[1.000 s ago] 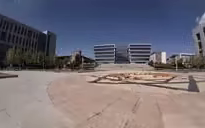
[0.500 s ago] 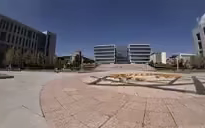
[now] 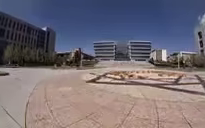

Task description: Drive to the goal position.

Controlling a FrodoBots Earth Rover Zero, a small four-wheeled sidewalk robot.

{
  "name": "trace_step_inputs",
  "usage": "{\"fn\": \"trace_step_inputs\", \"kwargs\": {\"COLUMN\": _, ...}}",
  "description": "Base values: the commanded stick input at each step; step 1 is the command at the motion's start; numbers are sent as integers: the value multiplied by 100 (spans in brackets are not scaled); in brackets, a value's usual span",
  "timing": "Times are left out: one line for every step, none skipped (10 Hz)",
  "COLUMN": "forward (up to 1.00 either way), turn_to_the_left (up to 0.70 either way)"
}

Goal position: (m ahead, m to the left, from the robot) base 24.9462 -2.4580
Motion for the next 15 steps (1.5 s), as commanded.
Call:
{"fn": "trace_step_inputs", "kwargs": {"forward": 70, "turn_to_the_left": 1}}
{"fn": "trace_step_inputs", "kwargs": {"forward": 70, "turn_to_the_left": 1}}
{"fn": "trace_step_inputs", "kwargs": {"forward": 70, "turn_to_the_left": 1}}
{"fn": "trace_step_inputs", "kwargs": {"forward": 70, "turn_to_the_left": 1}}
{"fn": "trace_step_inputs", "kwargs": {"forward": 70, "turn_to_the_left": 1}}
{"fn": "trace_step_inputs", "kwargs": {"forward": 70, "turn_to_the_left": 1}}
{"fn": "trace_step_inputs", "kwargs": {"forward": 70, "turn_to_the_left": 1}}
{"fn": "trace_step_inputs", "kwargs": {"forward": 70, "turn_to_the_left": 1}}
{"fn": "trace_step_inputs", "kwargs": {"forward": 70, "turn_to_the_left": 1}}
{"fn": "trace_step_inputs", "kwargs": {"forward": 70, "turn_to_the_left": 22}}
{"fn": "trace_step_inputs", "kwargs": {"forward": 70, "turn_to_the_left": 32}}
{"fn": "trace_step_inputs", "kwargs": {"forward": 70, "turn_to_the_left": 36}}
{"fn": "trace_step_inputs", "kwargs": {"forward": 70, "turn_to_the_left": 36}}
{"fn": "trace_step_inputs", "kwargs": {"forward": 70, "turn_to_the_left": 36}}
{"fn": "trace_step_inputs", "kwargs": {"forward": 70, "turn_to_the_left": 36}}
